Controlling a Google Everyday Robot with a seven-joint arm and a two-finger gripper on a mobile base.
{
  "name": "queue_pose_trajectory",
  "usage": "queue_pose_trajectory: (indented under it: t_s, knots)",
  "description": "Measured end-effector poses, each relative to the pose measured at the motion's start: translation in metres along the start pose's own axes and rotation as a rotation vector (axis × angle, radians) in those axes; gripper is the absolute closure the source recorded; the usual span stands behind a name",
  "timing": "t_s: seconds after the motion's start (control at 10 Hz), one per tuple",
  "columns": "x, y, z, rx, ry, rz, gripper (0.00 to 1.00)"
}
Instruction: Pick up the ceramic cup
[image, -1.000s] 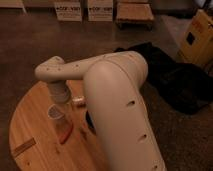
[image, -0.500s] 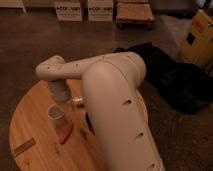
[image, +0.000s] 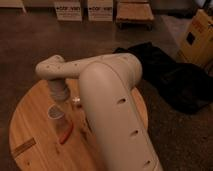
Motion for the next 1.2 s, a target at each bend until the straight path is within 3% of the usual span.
queue_pose_trajectory:
  t_s: [0.1, 0.3, 0.4, 0.8, 1.2]
  knots:
    - [-0.0011, -0.0009, 0.0009, 0.001, 0.012, 0.010, 0.58]
    - [-0.0031, -0.0013, 0.0000, 0.004, 0.029, 0.016, 0.25]
    - [-0.0038, -0.0005, -0.0015, 0.006, 0.031, 0.017, 0.20]
    - [-0.0052, 0.0017, -0.0037, 0.023, 0.043, 0.000, 0.20]
    - [-0.0029, -0.0016, 0.0042, 0.010, 0.044, -0.013, 0.20]
